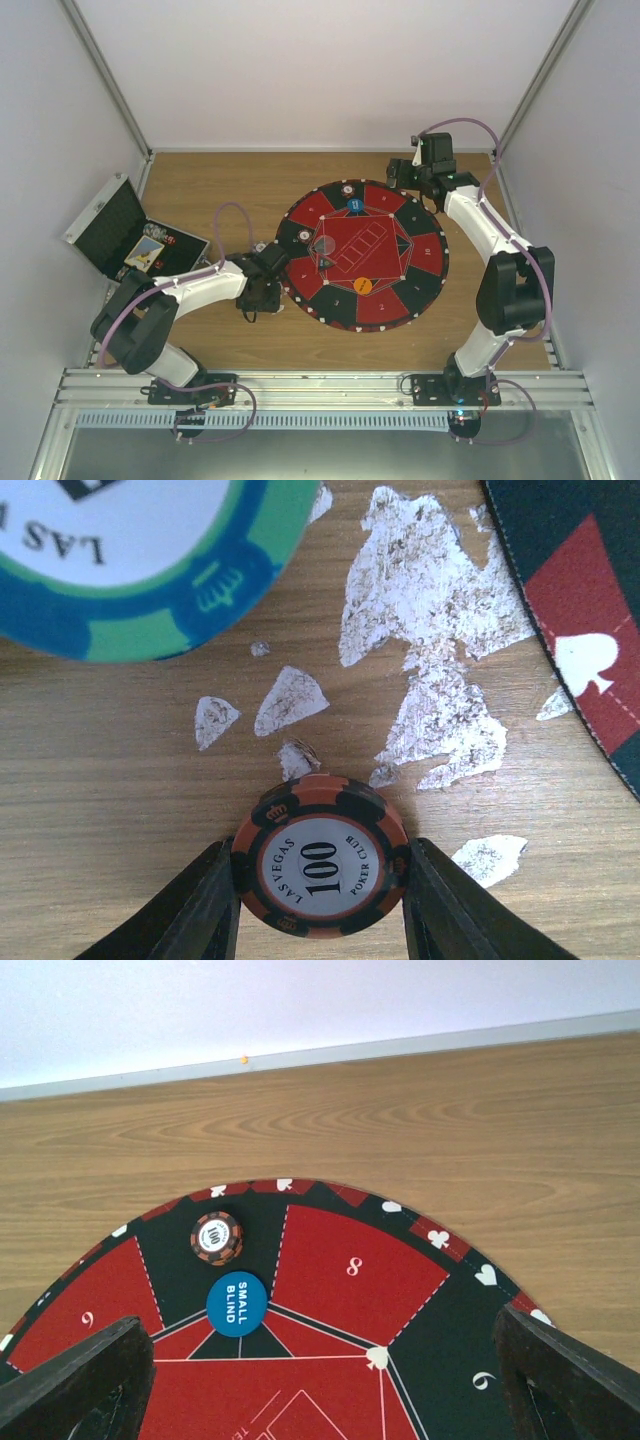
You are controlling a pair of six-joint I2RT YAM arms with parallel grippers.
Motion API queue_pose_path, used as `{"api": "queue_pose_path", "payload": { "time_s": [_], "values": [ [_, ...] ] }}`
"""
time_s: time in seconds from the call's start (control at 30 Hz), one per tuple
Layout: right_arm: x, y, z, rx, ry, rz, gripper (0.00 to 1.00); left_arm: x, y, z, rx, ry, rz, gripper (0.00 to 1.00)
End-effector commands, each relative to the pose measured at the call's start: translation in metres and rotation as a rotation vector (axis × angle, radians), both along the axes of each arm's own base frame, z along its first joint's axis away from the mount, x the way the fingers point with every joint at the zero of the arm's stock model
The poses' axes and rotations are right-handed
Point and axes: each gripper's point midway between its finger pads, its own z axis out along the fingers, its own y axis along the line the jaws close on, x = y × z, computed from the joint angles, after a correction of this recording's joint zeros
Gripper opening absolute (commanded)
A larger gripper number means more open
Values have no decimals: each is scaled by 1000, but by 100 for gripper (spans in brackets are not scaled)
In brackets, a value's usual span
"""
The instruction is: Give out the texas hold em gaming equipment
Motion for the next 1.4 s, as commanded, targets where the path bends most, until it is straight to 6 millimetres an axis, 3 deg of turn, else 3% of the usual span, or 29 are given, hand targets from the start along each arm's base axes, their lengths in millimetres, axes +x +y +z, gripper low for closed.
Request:
{"api": "queue_pose_path", "payload": {
  "time_s": [0.0,0.17,0.4,0.63,1.37],
  "values": [
    [4,-7,-5,-17,3,-19,93,-31,12,-27,27,130,11,30],
    [5,-11,-6,-32,2,-37,93,-23,13,-19,25,82,25,27],
    [5,-11,-5,-32,2,-38,93,2,2,13,-18,-38,26,25],
    [5,-11,-5,-31,2,-37,93,8,-1,24,-30,-83,25,24],
    [5,-10,-6,-28,7,-33,93,9,-8,4,-29,-34,-17,32]
  ]
}}
